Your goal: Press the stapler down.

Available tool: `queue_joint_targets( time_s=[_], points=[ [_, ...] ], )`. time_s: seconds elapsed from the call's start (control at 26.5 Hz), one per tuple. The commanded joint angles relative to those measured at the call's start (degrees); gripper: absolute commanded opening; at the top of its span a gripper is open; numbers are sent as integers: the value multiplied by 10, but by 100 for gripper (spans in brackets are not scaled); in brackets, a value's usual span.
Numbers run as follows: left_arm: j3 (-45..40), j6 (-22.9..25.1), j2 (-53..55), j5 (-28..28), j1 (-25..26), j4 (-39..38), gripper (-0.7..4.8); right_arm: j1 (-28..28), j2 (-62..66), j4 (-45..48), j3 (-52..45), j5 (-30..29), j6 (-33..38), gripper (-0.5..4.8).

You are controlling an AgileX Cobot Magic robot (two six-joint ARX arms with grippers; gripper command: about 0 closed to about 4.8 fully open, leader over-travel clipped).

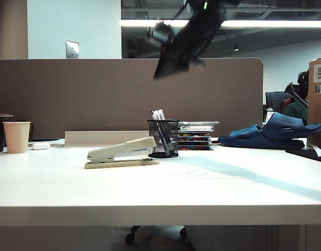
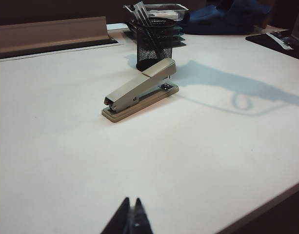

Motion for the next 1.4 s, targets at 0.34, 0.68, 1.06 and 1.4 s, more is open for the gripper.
queue_joint_targets(
  time_s=[0.34, 0.68, 1.06, 1.4],
  points=[
    [2, 0, 0, -90, 0, -7, -6, -100, -178, -47, 2, 105, -59, -9],
    [2, 0, 0, -180, 0, -4, -6, -212, -316, -89, 2, 122, -61, -9],
    [2, 0, 0, -202, 0, 52, -6, -314, -451, -151, -72, 121, -59, -9],
    [2, 0, 0, -200, 0, 60, -5, -296, -622, -106, -310, 104, -57, -9]
  ],
)
